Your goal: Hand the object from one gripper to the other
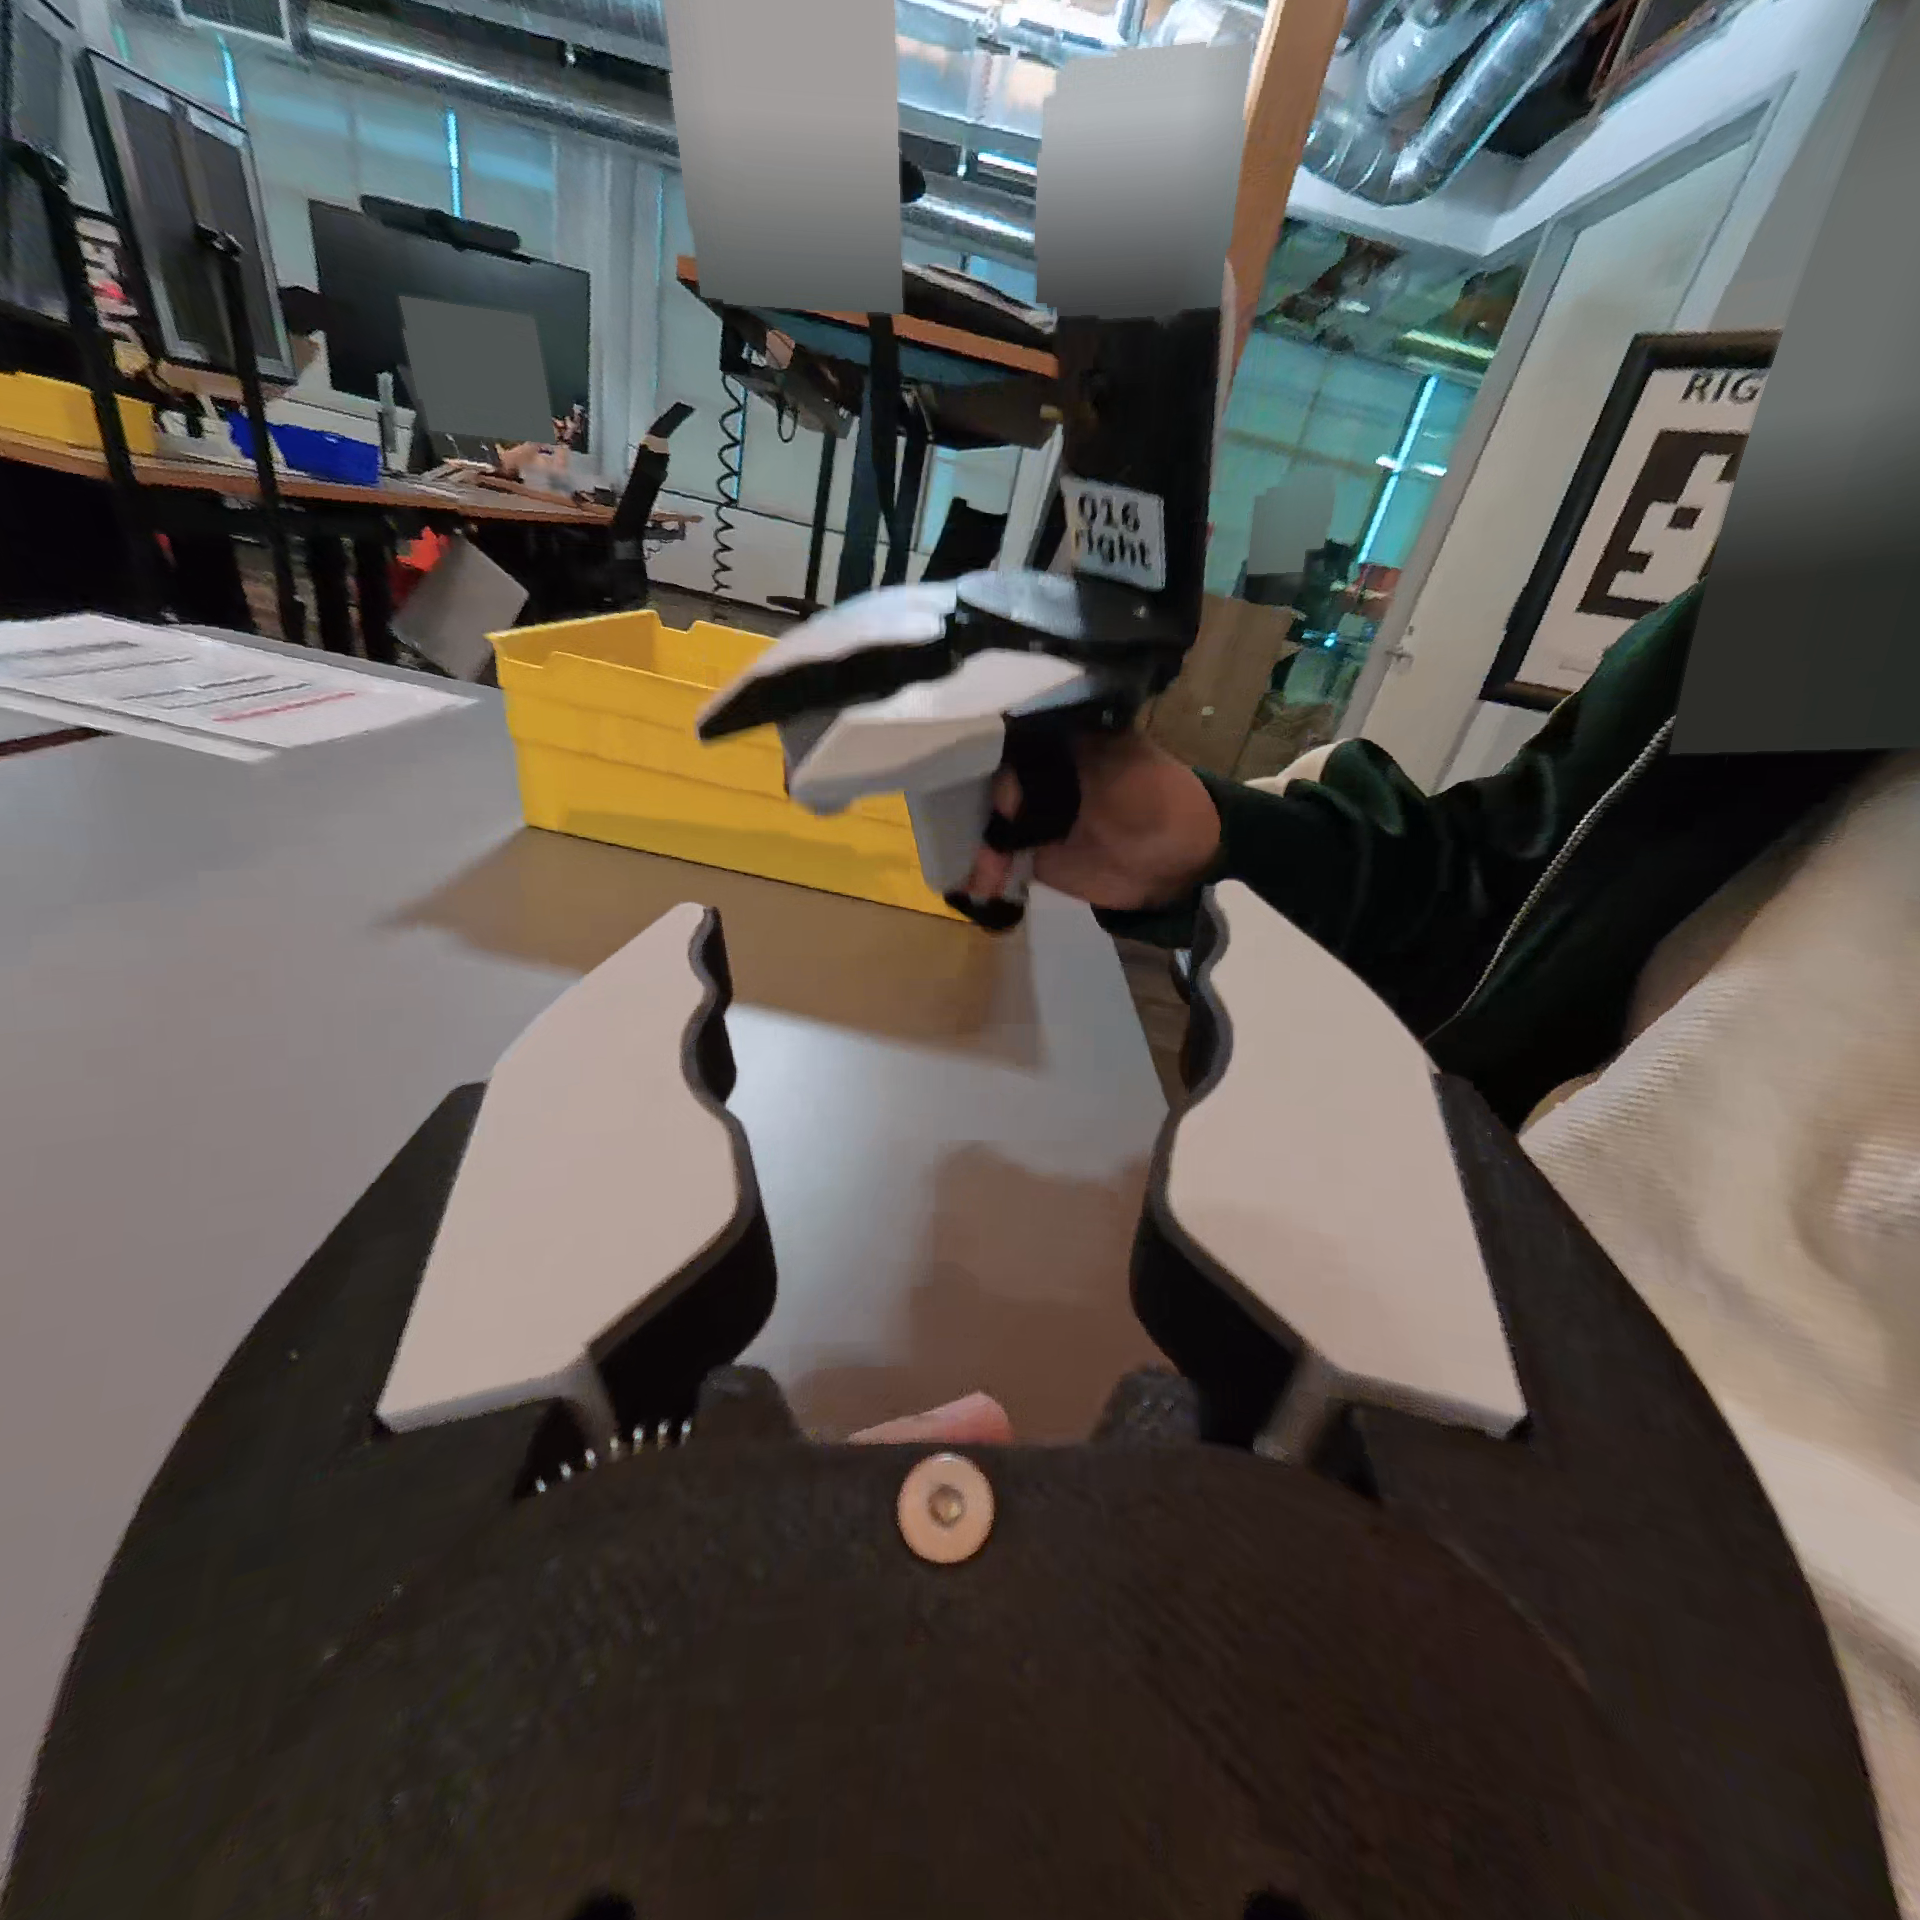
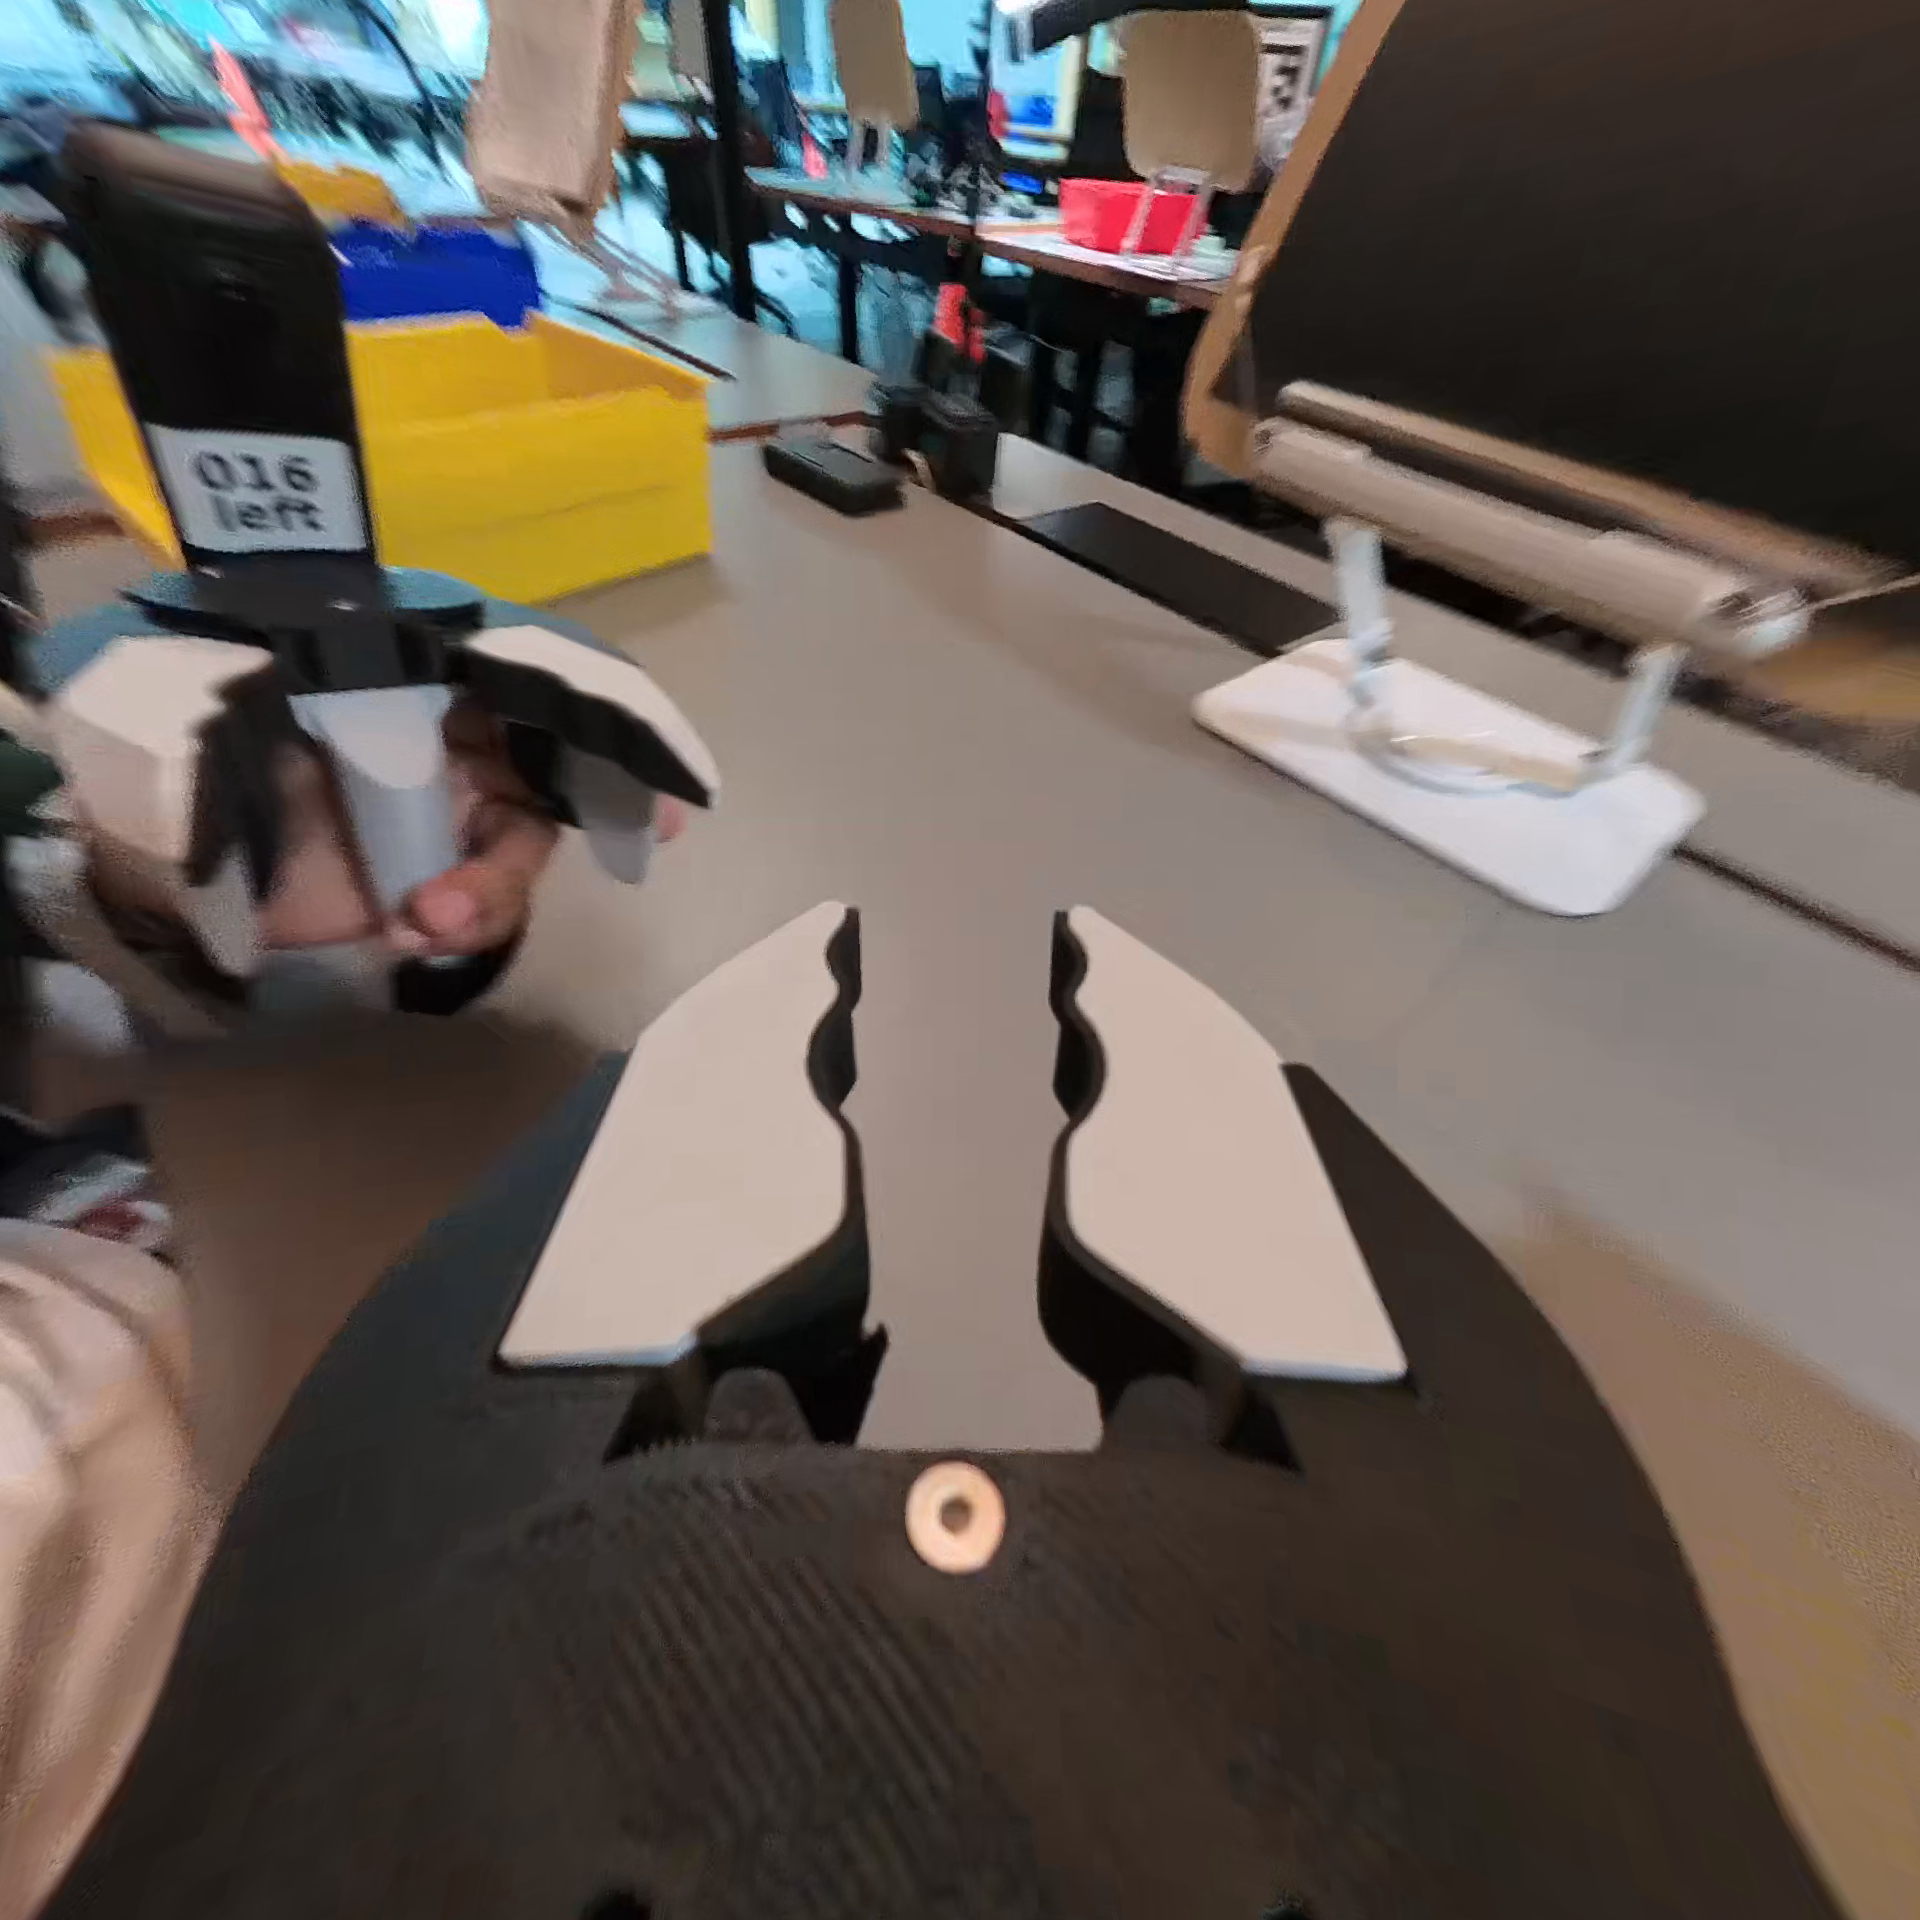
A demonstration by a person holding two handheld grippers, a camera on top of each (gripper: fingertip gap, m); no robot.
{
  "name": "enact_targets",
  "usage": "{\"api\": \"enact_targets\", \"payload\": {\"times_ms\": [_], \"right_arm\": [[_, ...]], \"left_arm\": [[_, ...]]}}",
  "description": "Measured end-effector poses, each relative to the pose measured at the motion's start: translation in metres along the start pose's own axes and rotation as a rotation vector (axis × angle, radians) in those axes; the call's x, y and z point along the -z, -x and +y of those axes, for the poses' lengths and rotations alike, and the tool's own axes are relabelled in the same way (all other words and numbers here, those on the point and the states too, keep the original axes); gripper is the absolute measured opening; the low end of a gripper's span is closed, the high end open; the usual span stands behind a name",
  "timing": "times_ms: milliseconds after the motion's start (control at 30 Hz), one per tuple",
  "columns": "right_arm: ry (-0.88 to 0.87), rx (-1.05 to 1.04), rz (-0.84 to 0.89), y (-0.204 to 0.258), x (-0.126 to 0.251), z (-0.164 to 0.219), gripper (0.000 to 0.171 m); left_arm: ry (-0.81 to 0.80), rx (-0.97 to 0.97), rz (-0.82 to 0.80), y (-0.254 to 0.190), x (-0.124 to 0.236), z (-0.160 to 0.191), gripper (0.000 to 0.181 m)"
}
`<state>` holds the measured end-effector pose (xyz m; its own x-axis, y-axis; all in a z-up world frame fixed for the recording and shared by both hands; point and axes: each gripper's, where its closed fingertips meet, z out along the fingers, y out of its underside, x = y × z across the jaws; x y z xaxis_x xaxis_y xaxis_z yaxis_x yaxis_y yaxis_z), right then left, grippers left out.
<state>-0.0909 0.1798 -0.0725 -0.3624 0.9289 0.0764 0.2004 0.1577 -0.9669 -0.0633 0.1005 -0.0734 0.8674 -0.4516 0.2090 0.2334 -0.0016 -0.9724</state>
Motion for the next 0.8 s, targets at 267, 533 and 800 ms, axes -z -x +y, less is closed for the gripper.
{"api": "enact_targets", "payload": {"times_ms": [267, 533, 800], "right_arm": [[0.065, -0.075, -0.139, 0.034, -0.035, 0.044, 0.045], [0.066, -0.077, -0.173, 0.031, -0.055, 0.052, 0.055], [0.003, -0.163, -0.233, 0.036, -0.070, 0.037, 0.071]], "left_arm": [[0.038, -0.070, -0.066, 0.003, 0.010, 0.001, 0.055], [0.018, -0.061, -0.199, 0.015, 0.032, -0.002, 0.062], [-0.041, -0.080, -0.374, 0.022, 0.068, -0.019, 0.069]]}}
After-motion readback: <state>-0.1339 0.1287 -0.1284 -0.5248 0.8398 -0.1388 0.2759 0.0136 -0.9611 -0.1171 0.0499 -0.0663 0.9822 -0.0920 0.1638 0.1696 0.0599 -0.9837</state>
